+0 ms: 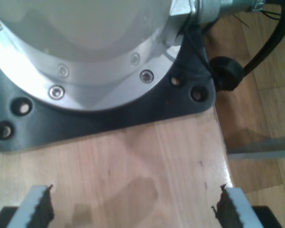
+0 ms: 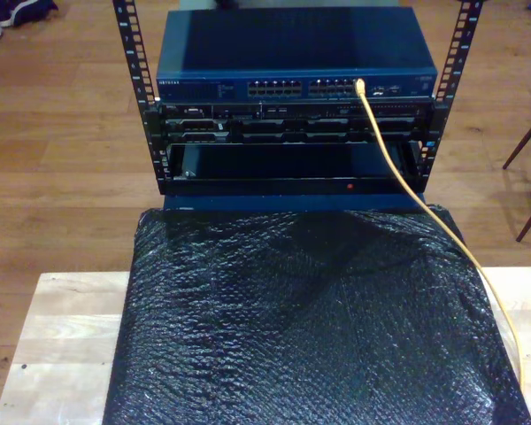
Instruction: Grab the cable and plug it in
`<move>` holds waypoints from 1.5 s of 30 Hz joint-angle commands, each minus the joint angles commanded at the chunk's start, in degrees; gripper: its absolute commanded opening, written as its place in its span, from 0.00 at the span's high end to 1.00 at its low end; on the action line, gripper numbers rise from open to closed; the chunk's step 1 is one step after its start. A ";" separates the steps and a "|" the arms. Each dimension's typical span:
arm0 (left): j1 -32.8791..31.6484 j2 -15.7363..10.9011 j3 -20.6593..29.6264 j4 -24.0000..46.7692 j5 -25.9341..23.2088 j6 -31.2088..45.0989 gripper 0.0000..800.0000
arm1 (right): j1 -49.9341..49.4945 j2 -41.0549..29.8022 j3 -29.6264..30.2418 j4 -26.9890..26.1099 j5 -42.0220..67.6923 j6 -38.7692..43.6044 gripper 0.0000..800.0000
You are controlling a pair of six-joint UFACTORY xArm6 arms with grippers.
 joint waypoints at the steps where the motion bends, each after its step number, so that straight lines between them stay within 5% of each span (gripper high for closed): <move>1: 0.00 -0.09 0.00 0.00 0.00 0.00 0.00 | -1.32 -0.35 0.53 0.00 0.62 -1.14 0.00; 19: 0.00 -0.09 0.00 0.00 0.00 0.00 0.00 | -15.91 -6.51 11.43 -6.42 2.20 -16.79 0.00; 45: 0.00 0.00 0.00 0.00 0.00 0.00 0.00 | -25.41 -6.95 27.69 -6.51 -7.82 -27.78 0.00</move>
